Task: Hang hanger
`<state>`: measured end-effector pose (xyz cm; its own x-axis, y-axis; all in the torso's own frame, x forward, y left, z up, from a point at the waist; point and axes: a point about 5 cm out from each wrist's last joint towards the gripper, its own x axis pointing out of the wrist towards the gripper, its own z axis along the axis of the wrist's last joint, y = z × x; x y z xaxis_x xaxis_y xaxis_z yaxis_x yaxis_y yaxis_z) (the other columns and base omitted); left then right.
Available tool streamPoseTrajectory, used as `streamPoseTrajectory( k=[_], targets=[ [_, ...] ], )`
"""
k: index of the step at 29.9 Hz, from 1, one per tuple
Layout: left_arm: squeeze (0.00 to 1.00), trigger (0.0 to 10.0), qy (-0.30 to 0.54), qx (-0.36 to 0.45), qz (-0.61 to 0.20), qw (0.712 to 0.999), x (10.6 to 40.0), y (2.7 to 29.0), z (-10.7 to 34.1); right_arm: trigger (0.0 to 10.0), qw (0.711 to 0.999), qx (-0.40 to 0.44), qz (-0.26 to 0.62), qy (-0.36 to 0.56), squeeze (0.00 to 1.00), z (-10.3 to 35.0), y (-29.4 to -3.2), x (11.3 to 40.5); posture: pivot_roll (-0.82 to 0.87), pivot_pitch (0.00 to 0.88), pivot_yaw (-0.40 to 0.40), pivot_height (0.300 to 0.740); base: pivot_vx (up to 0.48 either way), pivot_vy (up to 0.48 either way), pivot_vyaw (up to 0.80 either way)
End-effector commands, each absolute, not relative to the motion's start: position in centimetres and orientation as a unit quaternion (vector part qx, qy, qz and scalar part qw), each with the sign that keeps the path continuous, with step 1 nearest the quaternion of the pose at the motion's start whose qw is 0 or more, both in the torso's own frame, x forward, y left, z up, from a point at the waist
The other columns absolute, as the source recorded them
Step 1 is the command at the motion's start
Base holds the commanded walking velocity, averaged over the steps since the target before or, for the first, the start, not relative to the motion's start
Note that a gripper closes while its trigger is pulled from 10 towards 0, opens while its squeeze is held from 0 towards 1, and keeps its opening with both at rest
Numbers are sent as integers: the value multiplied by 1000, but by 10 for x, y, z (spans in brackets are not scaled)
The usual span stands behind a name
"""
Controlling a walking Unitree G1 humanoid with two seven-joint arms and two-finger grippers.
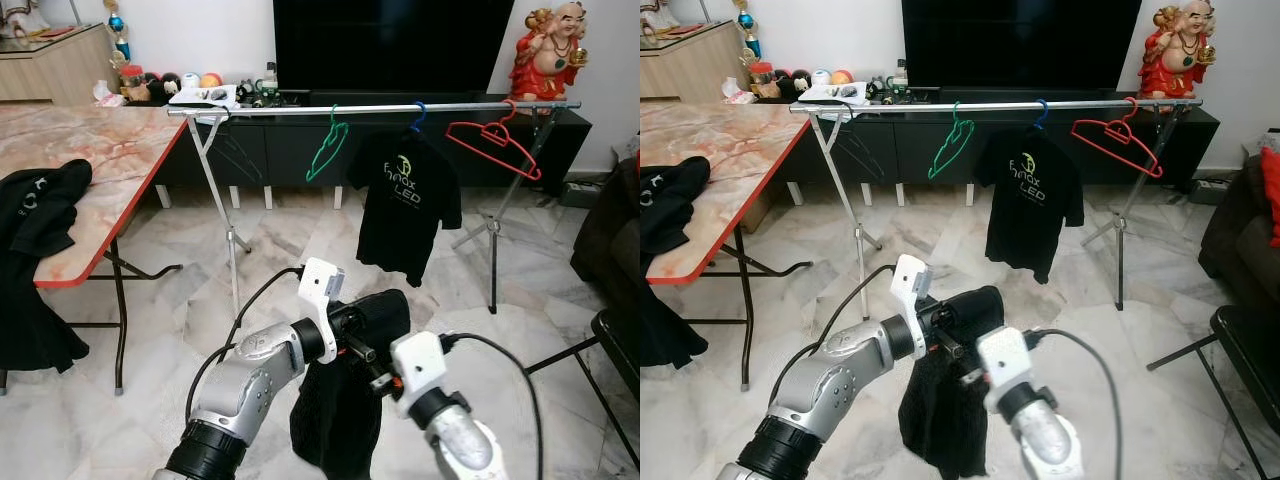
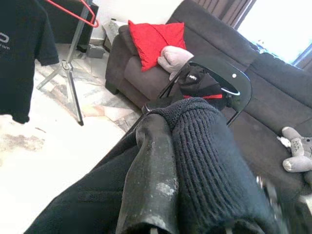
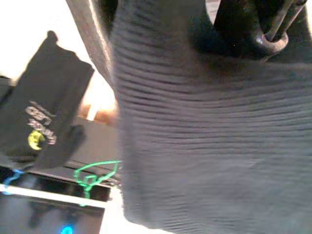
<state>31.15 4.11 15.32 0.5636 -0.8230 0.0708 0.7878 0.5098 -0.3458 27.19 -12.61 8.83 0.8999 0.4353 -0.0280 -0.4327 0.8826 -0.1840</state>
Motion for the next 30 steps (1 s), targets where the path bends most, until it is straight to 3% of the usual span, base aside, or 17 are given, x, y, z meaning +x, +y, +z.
streamPoseTrajectory(
  k=[1, 8, 19, 21, 22, 30],
  targets=[
    [0, 10000, 42, -166, -469, 867, 313, 41, 158, 10000, 974, -91, 208, -24, 0, 99, -129, 280, 63, 0, 39, 740, 0, 0, 0],
    [0, 10000, 46, -139, -472, 869, 312, 40, 154, 10000, 982, -63, 169, -51, 0, 111, -130, 286, 70, 0, 40, 740, 0, 0, 0],
    [0, 10000, 60, -116, -469, 873, 310, 38, 145, 10000, 978, -68, 191, -57, 0, 115, -113, 286, 68, 0, 41, 740, 0, 0, 0],
    [0, 10000, 68, -104, -467, 876, 310, 39, 140, 2745, 978, -72, 190, -57, 0, 116, -113, 287, 66, 0, 40, 740, 0, 0, 0],
    [0, 10000, 71, -100, -464, 877, 310, 40, 138, 0, 978, -73, 189, -57, 0, 116, -114, 287, 66, 0, 40, 740, 0, 0, 0],
    [0, 10000, 89, -62, -400, 910, 321, 51, 122, 0, 978, -82, 185, -44, 0, 113, -114, 286, 63, 0, 40, 740, 0, 0, 0]
  ],
)
